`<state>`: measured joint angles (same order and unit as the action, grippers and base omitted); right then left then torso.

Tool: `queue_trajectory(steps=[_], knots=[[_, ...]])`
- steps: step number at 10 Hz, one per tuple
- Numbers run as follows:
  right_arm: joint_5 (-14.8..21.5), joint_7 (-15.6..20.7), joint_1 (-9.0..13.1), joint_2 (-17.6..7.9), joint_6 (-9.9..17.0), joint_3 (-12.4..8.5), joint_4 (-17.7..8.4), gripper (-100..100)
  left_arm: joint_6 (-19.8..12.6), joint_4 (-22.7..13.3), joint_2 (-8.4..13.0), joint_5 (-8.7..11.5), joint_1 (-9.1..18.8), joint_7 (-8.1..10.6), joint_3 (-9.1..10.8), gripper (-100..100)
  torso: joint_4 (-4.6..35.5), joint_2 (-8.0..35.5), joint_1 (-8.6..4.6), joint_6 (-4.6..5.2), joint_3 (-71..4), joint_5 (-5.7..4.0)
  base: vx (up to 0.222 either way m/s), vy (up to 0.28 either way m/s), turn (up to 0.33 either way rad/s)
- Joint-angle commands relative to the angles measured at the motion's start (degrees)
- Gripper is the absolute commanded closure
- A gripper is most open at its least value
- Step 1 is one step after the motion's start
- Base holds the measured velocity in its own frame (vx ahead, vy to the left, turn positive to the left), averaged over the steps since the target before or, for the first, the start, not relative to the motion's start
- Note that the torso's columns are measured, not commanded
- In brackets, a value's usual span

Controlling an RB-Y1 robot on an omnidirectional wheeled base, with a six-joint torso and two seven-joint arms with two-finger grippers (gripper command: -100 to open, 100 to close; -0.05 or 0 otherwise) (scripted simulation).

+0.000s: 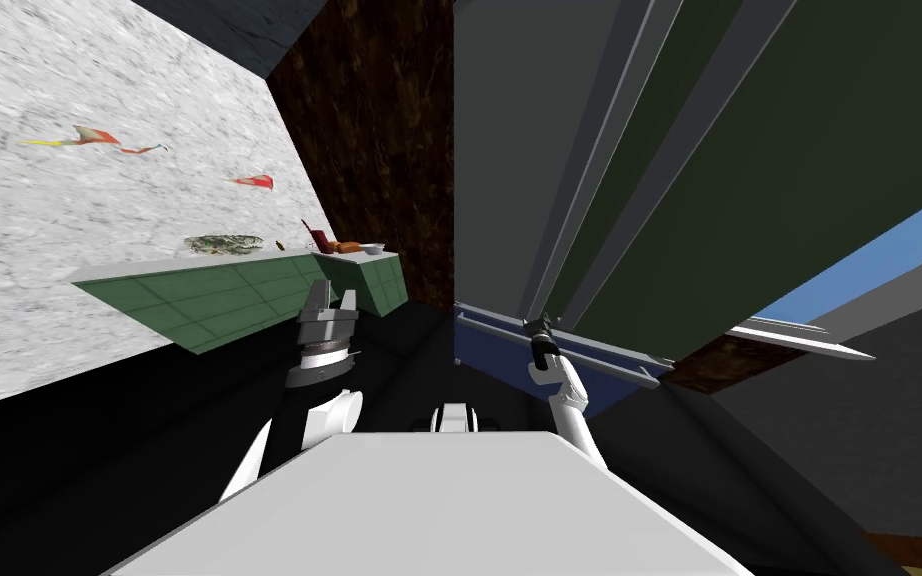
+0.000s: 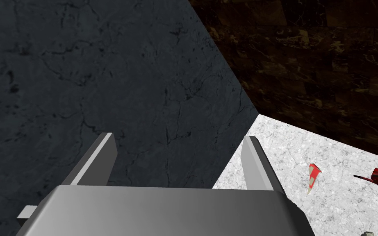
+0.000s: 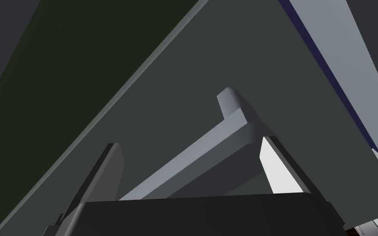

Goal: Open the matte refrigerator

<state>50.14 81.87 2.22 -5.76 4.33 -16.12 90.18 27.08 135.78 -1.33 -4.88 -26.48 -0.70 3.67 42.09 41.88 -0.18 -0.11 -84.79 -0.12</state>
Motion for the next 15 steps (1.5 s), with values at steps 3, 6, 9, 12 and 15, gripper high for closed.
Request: queue_trajectory(steps=[3,6,9,12,15], knots=[[2.8,4.2,1.6,4.2,2.2,-1.0,-2.7,-100,0.0,0.0,0.0,0.0,0.0,0.00,0.01,0,0.2,0.3,0.15,0.11,0.2,0.11,0.017,-0.005,0.046],[2.5,3.9,1.4,3.6,2.2,-0.8,-2.4,100,0.0,0.0,0.0,0.0,0.0,0.00,0.00,0,0.2,0.5,0.19,0.11,0.3,0.13,0.003,-0.001,0.002],[3.2,3.7,0.4,4.4,3.1,-3.8,-0.7,100,0.0,0.0,0.0,0.0,0.0,0.00,-0.01,0,0.3,0.5,0.92,0.08,0.3,0.36,0.014,0.210,-0.150],[3.7,3.5,-0.3,4.9,3.8,-5.8,0.4,100,0.0,0.0,0.0,0.0,0.0,0.00,-0.02,0,0.2,0.4,0.13,0.11,0.2,0.10,0.018,0.257,-0.093],[4.4,3.3,-1.4,5.7,4.7,-8.9,2.1,100,0.0,0.0,0.0,0.0,0.0,0.00,-0.02,0,0.2,0.4,0.20,0.09,0.2,0.14,-0.004,0.320,-0.146]])
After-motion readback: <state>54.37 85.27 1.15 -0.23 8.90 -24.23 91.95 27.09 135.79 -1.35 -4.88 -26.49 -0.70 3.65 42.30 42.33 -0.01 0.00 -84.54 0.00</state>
